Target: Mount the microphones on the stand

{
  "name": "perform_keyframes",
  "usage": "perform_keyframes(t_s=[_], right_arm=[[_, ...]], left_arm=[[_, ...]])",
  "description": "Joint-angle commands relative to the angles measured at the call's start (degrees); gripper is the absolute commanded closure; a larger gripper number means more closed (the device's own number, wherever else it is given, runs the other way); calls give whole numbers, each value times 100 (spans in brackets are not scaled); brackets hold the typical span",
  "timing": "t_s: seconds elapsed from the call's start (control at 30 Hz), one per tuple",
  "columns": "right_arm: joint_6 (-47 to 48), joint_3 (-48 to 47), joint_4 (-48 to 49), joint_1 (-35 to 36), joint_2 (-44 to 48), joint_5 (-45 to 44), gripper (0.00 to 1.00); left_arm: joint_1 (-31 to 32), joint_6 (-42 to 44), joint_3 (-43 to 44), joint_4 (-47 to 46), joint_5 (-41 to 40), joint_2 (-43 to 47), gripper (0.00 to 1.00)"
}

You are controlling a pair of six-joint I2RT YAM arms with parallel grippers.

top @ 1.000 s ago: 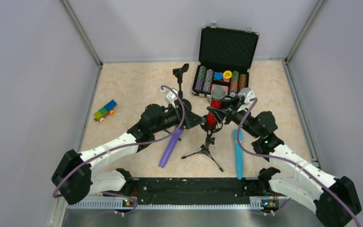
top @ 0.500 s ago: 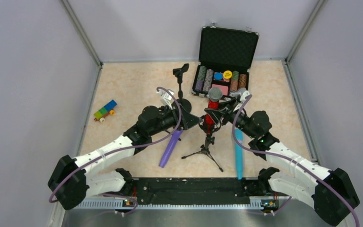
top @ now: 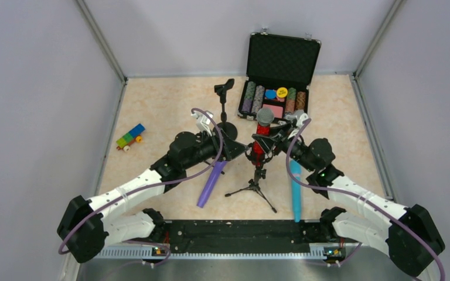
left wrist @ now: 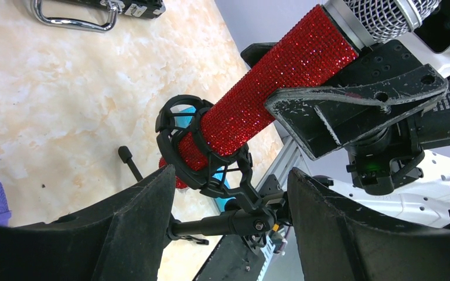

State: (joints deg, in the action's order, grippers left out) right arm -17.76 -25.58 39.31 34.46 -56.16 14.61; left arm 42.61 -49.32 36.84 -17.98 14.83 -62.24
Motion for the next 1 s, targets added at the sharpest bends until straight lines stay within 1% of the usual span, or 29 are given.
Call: perform_keyframes(t_s=[0.0,0.2,0.33,0.6,0.83,0.9,0.93,0.97], right_arm=[[107,217,-29,130,-80,42,100],[310,383,-29,175,-71,29,100],[403,571,141,229,-77,-5,100],[468,777,275,277,-164,-70,100],[442,772,218,273,-2,-114,100],[430,694,168,273,24,-72,88],[412,664,112,279,52,-36,85],[394,607,53,279,60,-3,80]], left_arm=[[-14,125,6,-102,-98,149,26],[-16,133,2,-103,-99,156,26],[-16,159,15,-106,-86,138,26],[-16,158,-12,-109,-94,96,25],[-14,152,20,-111,-58,54,26],[-16,151,9,-121,-67,65,26],[-16,142,3,-120,-68,70,26],[-16,141,-7,-121,-70,83,26]])
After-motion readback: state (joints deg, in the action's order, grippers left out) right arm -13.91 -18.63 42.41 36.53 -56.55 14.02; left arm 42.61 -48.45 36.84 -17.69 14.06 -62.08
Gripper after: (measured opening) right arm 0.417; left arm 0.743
